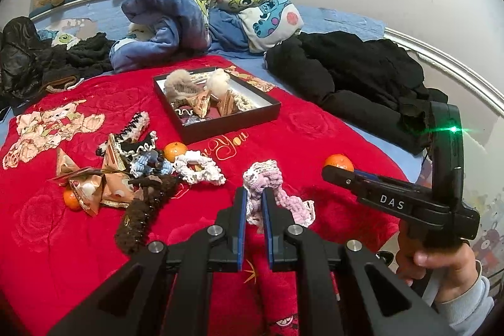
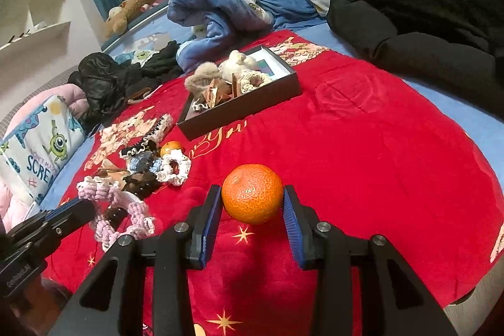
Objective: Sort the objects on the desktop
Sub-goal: 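Carry the scrunchie and tangerine in both tools toward the black box, then lower scrunchie into box and open left tool while right tool releases tangerine there, then move both open tools back to the pile of candy packets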
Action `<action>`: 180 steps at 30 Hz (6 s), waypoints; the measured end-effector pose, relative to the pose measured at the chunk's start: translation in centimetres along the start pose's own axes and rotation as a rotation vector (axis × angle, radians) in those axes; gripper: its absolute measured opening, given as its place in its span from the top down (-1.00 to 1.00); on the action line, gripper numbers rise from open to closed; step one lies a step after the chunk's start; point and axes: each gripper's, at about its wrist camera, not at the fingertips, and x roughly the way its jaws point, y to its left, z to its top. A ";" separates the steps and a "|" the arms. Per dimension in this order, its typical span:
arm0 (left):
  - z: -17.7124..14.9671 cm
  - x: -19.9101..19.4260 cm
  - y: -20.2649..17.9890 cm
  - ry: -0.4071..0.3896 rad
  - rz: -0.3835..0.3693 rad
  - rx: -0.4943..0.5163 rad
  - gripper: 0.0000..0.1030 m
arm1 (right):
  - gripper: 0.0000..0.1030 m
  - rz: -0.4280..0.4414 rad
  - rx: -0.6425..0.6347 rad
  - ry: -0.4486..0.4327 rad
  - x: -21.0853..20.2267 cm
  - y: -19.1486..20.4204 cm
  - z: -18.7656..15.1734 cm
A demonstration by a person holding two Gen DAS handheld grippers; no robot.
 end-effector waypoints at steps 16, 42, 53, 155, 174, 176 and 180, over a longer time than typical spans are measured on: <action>-0.1 1.0 0.5 0.005 0.038 0.001 0.80 | 0.27 -0.003 -0.034 0.001 0.5 1.7 0.3; 1.7 -1.3 -0.4 -0.029 0.062 -0.076 0.80 | 0.26 0.026 -0.120 -0.101 -0.7 5.3 2.3; 3.6 -4.5 -1.5 -0.076 0.117 -0.023 0.80 | 0.26 0.073 -0.094 -0.125 -0.9 4.7 3.4; 13.3 10.9 10.9 -0.092 0.479 0.061 -1.00 | -1.00 0.145 0.151 -0.125 10.4 0.0 15.7; 7.7 1.3 18.8 -0.153 0.571 -0.125 -1.00 | -1.00 0.288 -0.067 -0.160 10.7 8.1 14.5; 7.2 1.1 19.6 -0.146 0.560 -0.151 -1.00 | -1.00 0.291 -0.092 -0.138 11.2 9.1 14.2; 6.8 1.0 20.2 -0.148 0.549 -0.164 -1.00 | -1.00 0.328 -0.084 -0.091 12.2 10.1 13.6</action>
